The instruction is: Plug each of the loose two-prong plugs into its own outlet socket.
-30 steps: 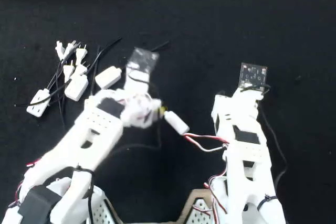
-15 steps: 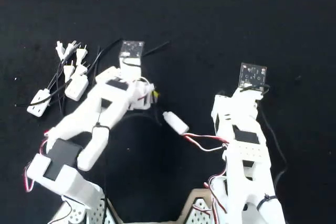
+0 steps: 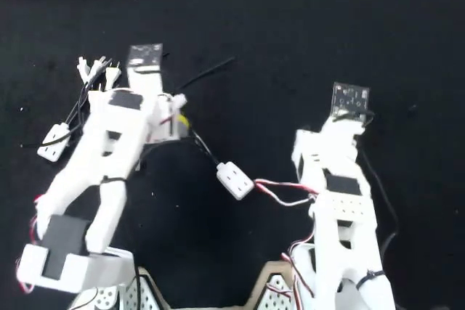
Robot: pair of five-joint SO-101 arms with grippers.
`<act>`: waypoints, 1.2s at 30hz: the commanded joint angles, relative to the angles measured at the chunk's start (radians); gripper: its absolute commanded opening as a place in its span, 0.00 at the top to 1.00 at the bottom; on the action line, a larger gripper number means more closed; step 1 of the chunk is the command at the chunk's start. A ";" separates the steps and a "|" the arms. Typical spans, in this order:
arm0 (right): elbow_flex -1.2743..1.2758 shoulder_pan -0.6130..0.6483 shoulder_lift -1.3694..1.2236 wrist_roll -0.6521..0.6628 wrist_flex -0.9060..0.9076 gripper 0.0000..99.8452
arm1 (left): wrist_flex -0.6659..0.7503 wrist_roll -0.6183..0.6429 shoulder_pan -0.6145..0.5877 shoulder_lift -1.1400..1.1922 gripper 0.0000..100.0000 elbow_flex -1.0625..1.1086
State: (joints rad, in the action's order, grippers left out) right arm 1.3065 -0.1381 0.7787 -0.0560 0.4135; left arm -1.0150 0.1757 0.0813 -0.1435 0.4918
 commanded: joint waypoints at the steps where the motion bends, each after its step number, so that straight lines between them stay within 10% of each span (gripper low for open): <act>1: -0.188 0.184 0.079 0.037 0.321 0.83 | 0.020 -0.040 -0.094 -0.091 0.74 0.096; 7: -0.205 0.543 0.062 0.256 0.525 0.83 | 0.098 -0.040 -0.208 -0.150 0.74 0.223; 18: -0.269 0.667 -0.208 0.256 0.503 0.74 | 0.261 -0.034 -0.216 -0.163 0.74 0.386; 30: -0.265 0.672 -0.438 0.399 0.345 0.75 | 0.259 -0.034 -0.214 -0.160 0.74 0.387; 36: -0.302 0.559 -0.463 0.539 0.330 0.96 | 0.256 -0.037 -0.216 -0.163 0.74 0.387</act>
State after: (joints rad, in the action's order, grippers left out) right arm 1.0671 0.5094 0.3107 0.4012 0.7649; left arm -0.7710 0.1419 -0.1258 -0.3046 0.8723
